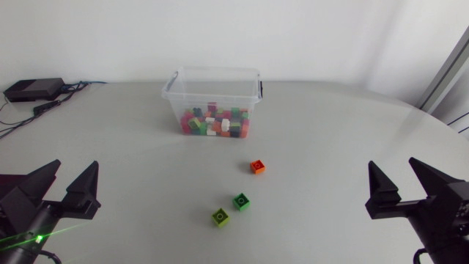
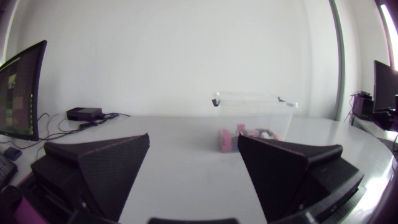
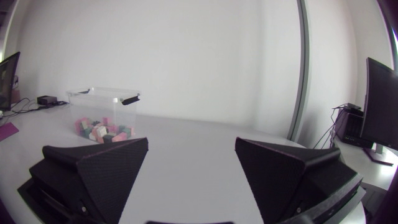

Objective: Place the duplo bricks in the container

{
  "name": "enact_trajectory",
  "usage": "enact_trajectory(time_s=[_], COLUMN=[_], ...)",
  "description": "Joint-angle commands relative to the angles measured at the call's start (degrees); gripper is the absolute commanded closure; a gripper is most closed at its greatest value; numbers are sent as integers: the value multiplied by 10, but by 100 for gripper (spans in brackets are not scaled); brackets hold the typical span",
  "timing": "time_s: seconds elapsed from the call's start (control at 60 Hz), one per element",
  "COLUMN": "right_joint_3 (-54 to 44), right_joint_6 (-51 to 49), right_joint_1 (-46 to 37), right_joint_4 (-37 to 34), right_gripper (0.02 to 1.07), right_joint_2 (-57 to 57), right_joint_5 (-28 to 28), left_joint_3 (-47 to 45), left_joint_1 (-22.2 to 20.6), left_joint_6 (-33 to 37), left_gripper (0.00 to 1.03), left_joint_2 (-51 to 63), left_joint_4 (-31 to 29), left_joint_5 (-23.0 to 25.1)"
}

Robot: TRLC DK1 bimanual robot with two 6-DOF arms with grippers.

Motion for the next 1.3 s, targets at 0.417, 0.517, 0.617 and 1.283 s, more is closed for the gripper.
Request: enact_trajectory(time_s=[0.417, 0.517, 0.617, 1.283], right_joint_3=[-10, 7, 33, 275], right_joint_6=[7, 7, 9, 46], right_joint_1=[-2, -3, -2, 11], right_joint_4=[-3, -5, -8, -15], right_gripper=[6, 6, 6, 6], right_joint_2=[-5, -2, 6, 460], right_joint_5=[1, 1, 1, -1], left_joint_3=[-2, 42, 82, 437], left_joint_1=[-1, -2, -16, -188], left_joint_6=[-7, -11, -11, 2], left_gripper=[5, 6, 6, 7], left_joint_2=[-6, -2, 31, 637], left_joint_4=[-1, -18, -23, -215], left_joint_5=[-1, -1, -1, -22])
